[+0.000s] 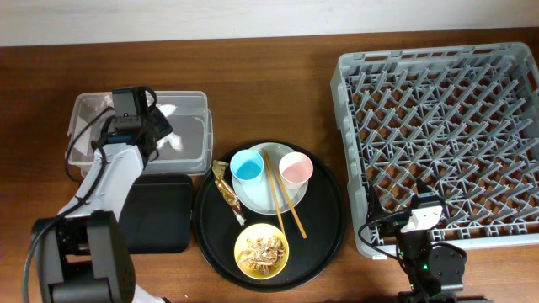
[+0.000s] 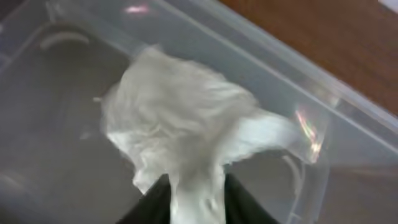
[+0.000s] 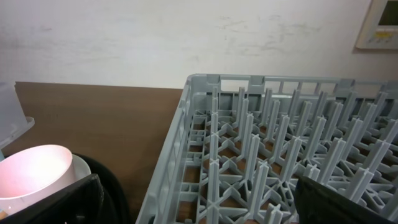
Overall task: Sort waste into correct bins and load items into the dishwasher rack
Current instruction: 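Drop the tissue into the clear plastic bin with the left gripper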
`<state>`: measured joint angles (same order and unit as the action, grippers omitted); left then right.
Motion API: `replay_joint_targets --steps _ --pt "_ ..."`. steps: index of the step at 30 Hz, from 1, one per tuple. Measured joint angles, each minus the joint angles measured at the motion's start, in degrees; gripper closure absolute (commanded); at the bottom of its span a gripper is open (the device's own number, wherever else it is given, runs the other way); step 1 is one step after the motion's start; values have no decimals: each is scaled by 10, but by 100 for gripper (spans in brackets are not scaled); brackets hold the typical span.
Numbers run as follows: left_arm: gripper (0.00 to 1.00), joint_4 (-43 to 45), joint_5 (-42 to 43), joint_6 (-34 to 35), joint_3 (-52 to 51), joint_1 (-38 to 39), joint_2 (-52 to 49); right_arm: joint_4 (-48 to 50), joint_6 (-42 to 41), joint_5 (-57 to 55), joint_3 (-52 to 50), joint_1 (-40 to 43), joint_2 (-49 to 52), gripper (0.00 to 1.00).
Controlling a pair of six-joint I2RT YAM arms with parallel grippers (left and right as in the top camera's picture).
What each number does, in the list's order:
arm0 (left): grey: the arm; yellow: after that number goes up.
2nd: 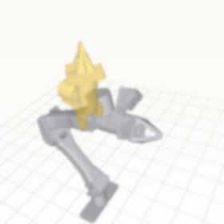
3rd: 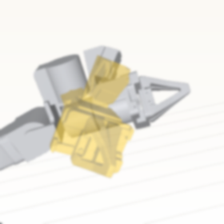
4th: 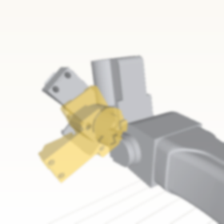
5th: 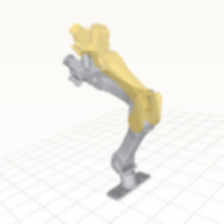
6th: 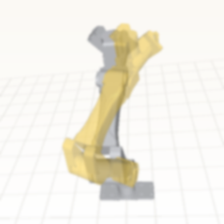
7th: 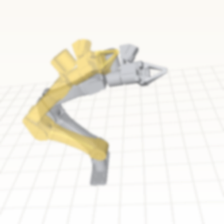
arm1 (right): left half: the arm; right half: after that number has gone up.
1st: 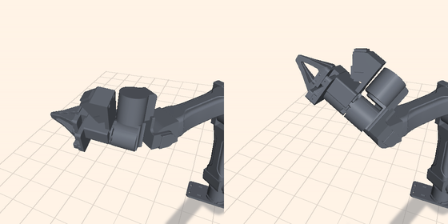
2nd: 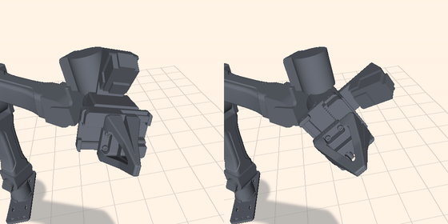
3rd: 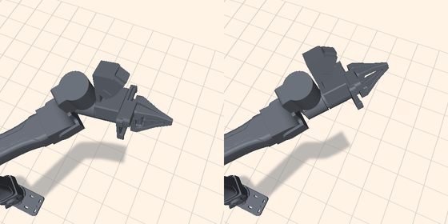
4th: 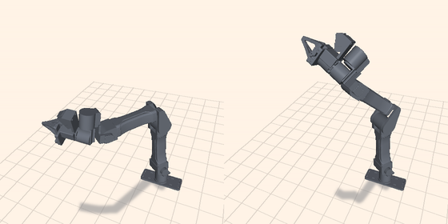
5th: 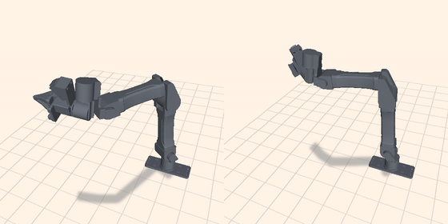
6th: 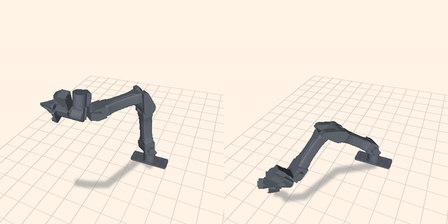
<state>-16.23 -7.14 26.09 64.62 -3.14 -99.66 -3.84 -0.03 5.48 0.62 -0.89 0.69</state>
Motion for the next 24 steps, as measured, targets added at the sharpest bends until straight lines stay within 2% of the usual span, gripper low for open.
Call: replay_joint_targets --steps 1,3,5,6,7,8,12,14,16,18,21,24 --pt "51 3 0 -16 0 0 0 0 0 0 0 0 0 1" --pt "43 2 0 -36 0 0 0 0 0 0 0 0 0 1" --pt "27 -8 1 -42 0 0 7 0 0 0 0 0 0 1" --pt "27 -20 0 -45 0 0 21 0 0 0 0 0 0 1" --pt "40 -45 2 -45 0 0 45 0 0 0 0 0 0 1" --pt "43 -80 8 -45 5 0 87 0 0 0 0 0 0 1" --pt "42 -370 201 -46 16 25 237 0 0 0 0 0 0 1" --pt "42 -448 226 -56 15 87 253 0 0 0 0 0 0 1" --pt "42 -487 218 -56 7 166 253 0 0 0 0 0 -1 1" --pt "42 -479 210 -50 -14 217 253 0 0 0 0 0 0 1" --pt "42 -402 185 -12 -99 263 256 0 0 0 0 0 -1 1" --pt "43 -251 155 27 -173 263 256 0 0 0 0 0 0 1"
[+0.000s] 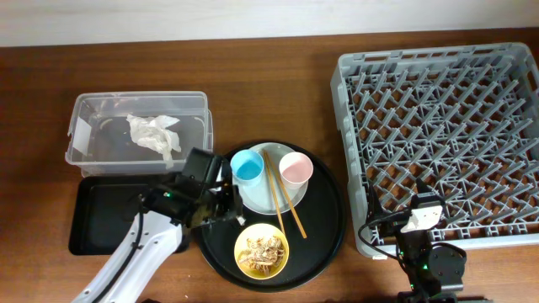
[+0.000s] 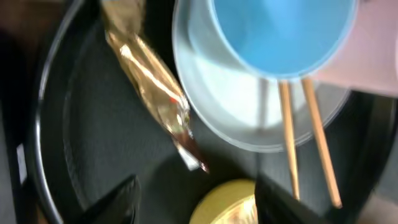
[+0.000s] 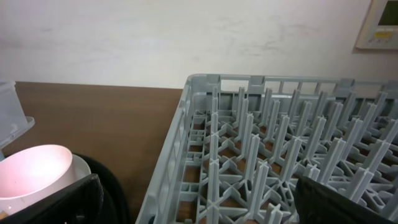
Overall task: Sort waste into correct bins and load items into the dishwasher rack
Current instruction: 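Drop the tissue into the clear plastic bin with the left gripper, then grasp the gold wrapper with the left gripper and drop it in the bin, then grasp the yellow bowl of food scraps with the left gripper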
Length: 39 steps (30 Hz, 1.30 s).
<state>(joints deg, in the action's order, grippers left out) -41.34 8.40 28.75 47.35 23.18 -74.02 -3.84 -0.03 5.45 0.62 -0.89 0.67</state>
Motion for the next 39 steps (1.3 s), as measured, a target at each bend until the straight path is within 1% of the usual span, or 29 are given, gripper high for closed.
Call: replay_joint_targets --steps 2,4,5,6,8,12,13,14,15,17,19,20,21,22,23,24,25,26,27,29,31,32,33,34,35,36,37,38,39 --pt "59 55 -45 24 -29 0 -1 0 0 0 0 0 0 1" --pt "61 101 -71 39 -52 0 -6 0 0 0 0 0 0 1" --pt "62 112 -76 47 -61 0 -9 0 0 0 0 0 0 1" --pt "67 120 -78 53 -67 0 -21 0 0 0 0 0 0 1" --pt "69 143 -78 60 -68 0 -49 0 0 0 0 0 0 1" --pt "69 189 -36 63 -70 0 -129 0 0 0 0 0 0 1" --pt "77 194 -26 63 -70 0 -141 0 0 0 0 0 0 1" --pt "98 198 -22 63 -70 0 -145 0 0 0 0 0 0 1" --pt "100 197 -20 63 -70 0 -145 0 0 0 0 0 0 1" --pt "100 197 -12 67 -70 0 -146 0 0 0 0 0 0 1" --pt "100 167 -11 67 -70 0 -129 0 0 0 0 0 0 1" --pt "100 137 -11 67 -69 0 -85 0 0 0 0 0 0 1" --pt "100 106 -11 67 -61 0 -68 0 0 0 0 0 0 1" --pt "100 33 -11 64 -40 -1 3 0 0 0 0 0 0 1" --pt "100 -3 -16 59 -10 -5 40 0 0 0 0 0 0 1" --pt "100 -17 -29 51 25 -19 77 0 0 0 0 0 0 1" --pt "96 -20 -52 43 56 -38 103 0 0 0 0 0 0 1" --pt "92 -10 -87 36 94 -77 121 0 0 0 0 0 0 1" --pt "91 20 -115 31 115 -118 128 0 0 0 0 0 0 1" --pt "89 86 -140 27 119 -194 113 0 0 0 0 0 0 2" --pt "89 179 -149 23 123 -255 23 0 0 0 0 0 0 1" --pt "89 219 -149 21 123 -269 -21 0 0 0 0 0 -1 1" --pt "79 269 -150 21 123 -285 -85 0 0 0 0 0 0 1" --pt "46 287 -149 21 123 -295 -132 0 0 0 0 0 0 1" --pt "32 312 -148 19 123 -301 -167 0 0 0 0 0 0 1" --pt "28 318 -147 17 123 -301 -178 0 0 0 0 0 0 1" --pt "20 327 -146 9 123 -301 -189 0 0 0 0 0 0 1" --pt "14 329 -146 -2 123 -301 -196 0 0 0 0 0 0 1" --pt "14 327 -146 -8 123 -301 -196 0 0 0 0 0 0 1"
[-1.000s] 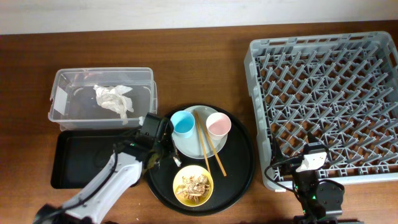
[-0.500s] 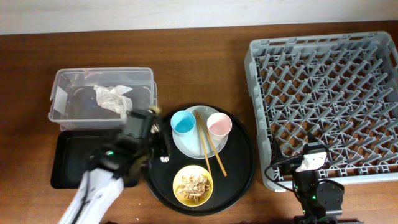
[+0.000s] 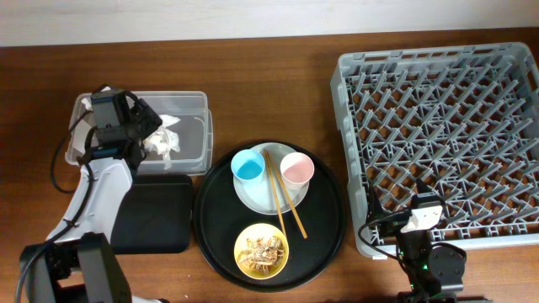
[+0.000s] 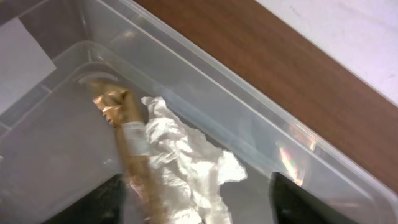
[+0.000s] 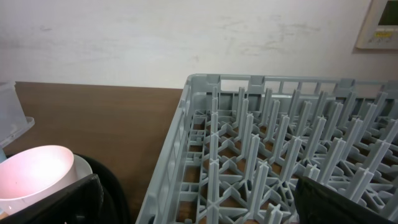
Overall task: Sort waste into correct bins and load items into the dishwasher rack
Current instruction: 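Grasp the yellow bowl of food scraps with the left gripper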
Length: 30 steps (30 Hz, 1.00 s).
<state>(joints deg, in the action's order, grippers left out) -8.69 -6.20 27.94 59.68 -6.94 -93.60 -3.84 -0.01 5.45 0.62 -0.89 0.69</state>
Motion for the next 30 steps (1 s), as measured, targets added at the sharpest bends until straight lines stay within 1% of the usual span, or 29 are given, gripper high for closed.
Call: replay_joint_targets --steps 1,2,3,4,5,6,7,8,9,10,11,13,16,19,21,23,25,26,28,30 --pt "27 -26 4 -7 3 0 1 0 0 0 0 0 0 1" --pt "38 -51 10 -9 8 0 3 0 0 0 0 0 0 1" --pt "62 -98 34 -11 17 -1 16 0 0 0 0 0 0 1" --pt "64 -142 88 -13 21 -1 57 0 0 0 0 0 0 1" --pt "64 -192 160 -14 30 3 112 0 0 0 0 0 0 1" --pt "64 -256 229 -14 38 22 157 0 0 0 0 0 0 1" --pt "64 -325 273 -15 46 58 188 0 0 0 0 0 0 1" --pt "63 -404 307 -29 46 123 209 0 0 0 0 0 -1 2" --pt "63 -463 297 -37 48 189 211 0 0 0 0 0 0 1" --pt "64 -502 271 -40 44 254 211 0 0 0 0 0 0 1" --pt "64 -517 238 -42 36 351 210 0 0 0 0 0 0 1" --pt "64 -519 155 -6 18 482 210 0 0 0 0 0 0 1" --pt "64 -505 94 49 -18 574 210 0 0 0 0 0 0 1" --pt "64 -454 76 89 -49 593 210 0 0 0 0 0 0 1" --pt "65 -408 74 99 -68 595 210 0 0 0 0 0 0 1" --pt "65 -384 72 105 -70 595 201 0 0 0 0 0 0 1" --pt "65 -360 72 108 -70 595 162 0 0 0 0 0 0 1" --pt "65 -352 73 109 -70 595 115 0 0 0 0 0 0 1" --pt "65 -326 73 109 -71 595 75 0 0 0 0 0 0 1" --pt "65 -310 73 109 -72 595 58 0 0 0 0 0 0 1"
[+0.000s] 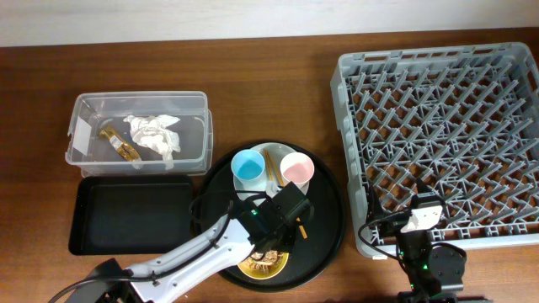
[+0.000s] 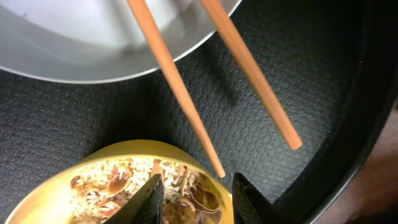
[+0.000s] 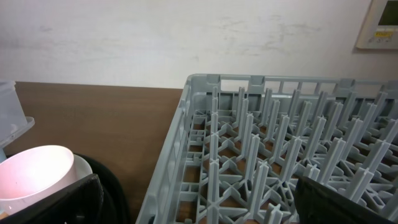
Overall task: Sort waste into correct bins and load items into the dishwasher rack
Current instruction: 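Grasp the yellow bowl of food scraps with the left gripper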
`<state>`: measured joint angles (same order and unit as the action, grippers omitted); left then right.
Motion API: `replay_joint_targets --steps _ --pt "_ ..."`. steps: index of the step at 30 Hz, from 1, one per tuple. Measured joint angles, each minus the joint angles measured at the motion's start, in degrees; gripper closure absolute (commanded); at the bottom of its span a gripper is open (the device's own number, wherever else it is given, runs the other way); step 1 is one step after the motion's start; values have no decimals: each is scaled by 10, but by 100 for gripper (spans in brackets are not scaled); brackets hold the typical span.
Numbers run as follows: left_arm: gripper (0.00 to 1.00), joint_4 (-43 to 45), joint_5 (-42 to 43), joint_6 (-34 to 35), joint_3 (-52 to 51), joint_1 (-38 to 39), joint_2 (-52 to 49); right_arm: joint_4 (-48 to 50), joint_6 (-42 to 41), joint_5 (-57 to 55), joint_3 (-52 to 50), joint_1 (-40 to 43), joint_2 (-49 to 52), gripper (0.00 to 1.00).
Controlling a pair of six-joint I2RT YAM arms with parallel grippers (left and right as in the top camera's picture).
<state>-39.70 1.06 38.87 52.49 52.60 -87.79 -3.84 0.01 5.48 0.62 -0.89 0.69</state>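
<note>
My left gripper (image 1: 289, 220) hangs open over the round black tray (image 1: 330, 220). In the left wrist view its fingers (image 2: 152, 200) stand just above the far rim of the yellow bowl (image 2: 124, 183) of food scraps, with nothing between them. Two wooden chopsticks (image 2: 177, 102) lie across the white plate (image 2: 81, 43), their tips near the bowl. The blue cup (image 1: 247, 167) and pink cup (image 1: 296, 169) stand on that plate. The grey dishwasher rack (image 1: 438, 126) fills the right side. My right gripper (image 1: 421, 219) rests open at the rack's front edge.
The clear bin (image 1: 84, 105) at the back left holds a crumpled white tissue (image 1: 153, 135) and a gold wrapper (image 1: 118, 143). A black rectangular bin (image 1: 130, 215) lies in front of it. The pink cup (image 3: 31, 171) shows left of the rack wall (image 3: 171, 155).
My left gripper has moved from the clear bin to above the yellow bowl on the round tray. The gold wrapper now lies in the clear bin beside the tissue. The right arm has not moved.
My left gripper held the white tissue over the clear bin. Then the tissue lay in the bin and the gripper was open over the gold wrapper on the round tray. Then the wrapper was at the clear bin, and now it lies there.
</note>
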Motion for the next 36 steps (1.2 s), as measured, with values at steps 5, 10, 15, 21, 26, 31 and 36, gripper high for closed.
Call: replay_joint_targets --steps 5,10,15,21,26,31,36 --pt "65 -3 4 0 0 0 0 0 0 0 0 0 0 1" --pt "69 -76 -61 -5 4 0 0 0 0 0 0 0 0 1" --pt "68 -201 -127 -15 32 0 14 0 0 0 0 0 0 1" --pt "68 -231 -149 -15 17 -2 14 0 0 0 0 0 0 1" --pt "98 -172 -144 -12 -31 -29 17 0 0 0 0 0 0 1" --pt "100 -171 -139 -13 -31 -29 21 0 0 0 0 0 0 1" --pt "76 -199 -131 -11 -18 -141 21 0 0 0 0 0 0 1"
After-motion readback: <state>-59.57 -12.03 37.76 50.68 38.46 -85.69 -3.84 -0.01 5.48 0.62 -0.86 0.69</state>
